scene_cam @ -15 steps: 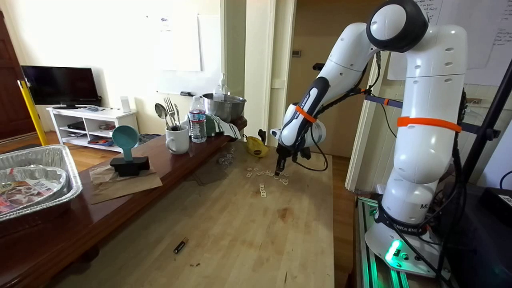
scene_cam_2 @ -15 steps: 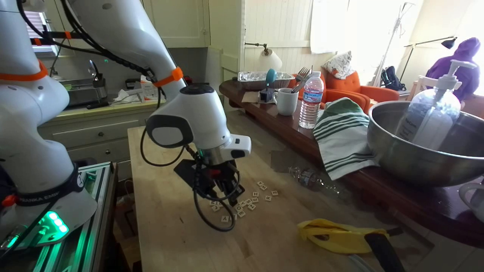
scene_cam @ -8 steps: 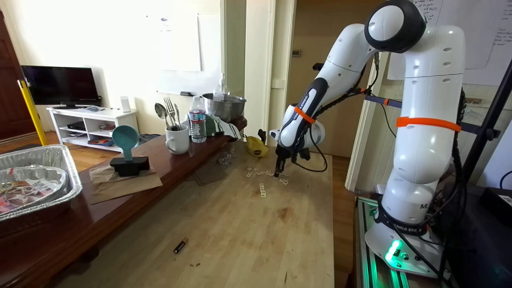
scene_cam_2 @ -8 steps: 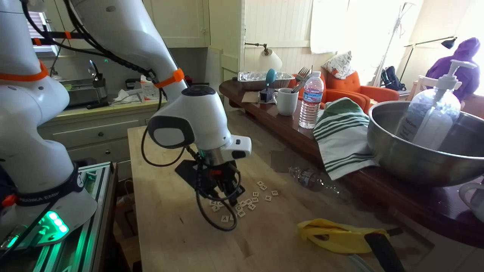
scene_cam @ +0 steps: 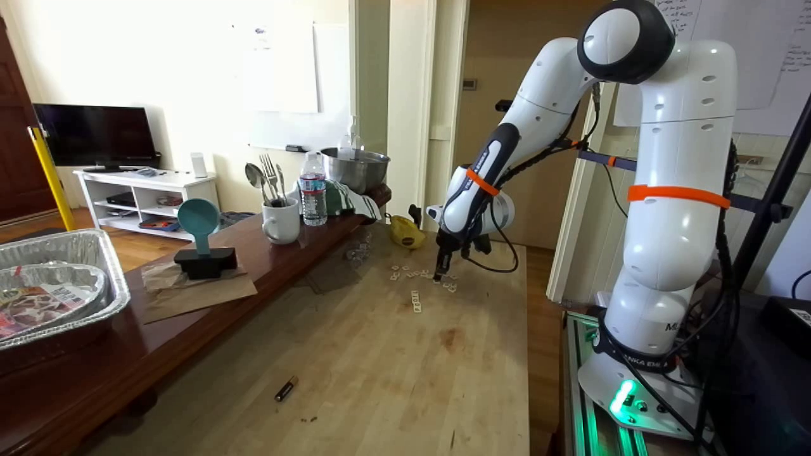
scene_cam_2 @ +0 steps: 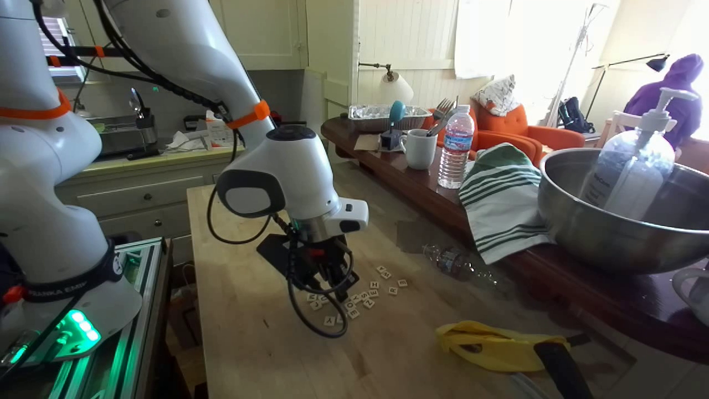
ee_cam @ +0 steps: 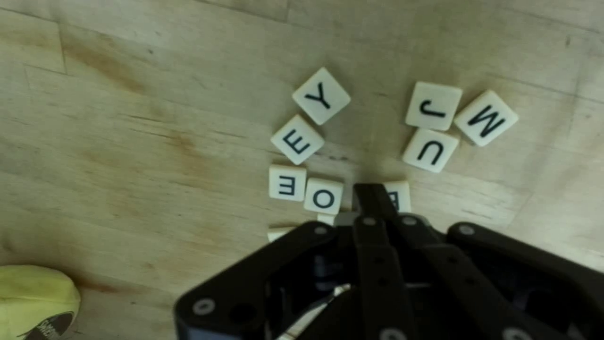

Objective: Move the letter L and E to the pile of letters on the left to spell the word POOTLE

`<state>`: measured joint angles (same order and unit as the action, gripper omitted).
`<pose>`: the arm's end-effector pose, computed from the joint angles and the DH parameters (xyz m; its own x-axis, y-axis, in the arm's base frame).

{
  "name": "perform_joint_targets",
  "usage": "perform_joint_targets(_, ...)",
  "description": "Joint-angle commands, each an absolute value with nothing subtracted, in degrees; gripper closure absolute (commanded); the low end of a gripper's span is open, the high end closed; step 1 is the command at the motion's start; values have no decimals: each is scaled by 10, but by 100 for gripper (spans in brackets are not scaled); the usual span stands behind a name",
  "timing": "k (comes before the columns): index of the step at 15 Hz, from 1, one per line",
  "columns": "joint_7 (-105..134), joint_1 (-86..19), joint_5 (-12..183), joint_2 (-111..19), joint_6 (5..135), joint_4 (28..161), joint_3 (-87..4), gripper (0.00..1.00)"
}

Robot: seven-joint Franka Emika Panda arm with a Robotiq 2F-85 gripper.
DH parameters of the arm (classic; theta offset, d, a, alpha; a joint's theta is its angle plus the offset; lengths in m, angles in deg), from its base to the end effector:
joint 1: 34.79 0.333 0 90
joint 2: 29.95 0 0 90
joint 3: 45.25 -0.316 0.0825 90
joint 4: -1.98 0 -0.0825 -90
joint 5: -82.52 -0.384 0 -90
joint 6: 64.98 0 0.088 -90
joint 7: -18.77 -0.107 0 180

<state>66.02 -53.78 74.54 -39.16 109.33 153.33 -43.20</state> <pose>0.4140 -0.1712 0.2139 0.9270 0.3236 0.1895 0.2995 -0.9430 0.1453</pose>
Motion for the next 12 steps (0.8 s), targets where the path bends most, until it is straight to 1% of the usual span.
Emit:
perform_joint_targets(1,649,-535,741,-418,1102,1523,-433,100)
perform_joint_targets(12,619,-521,751,-440,1089,1494,-427,100)
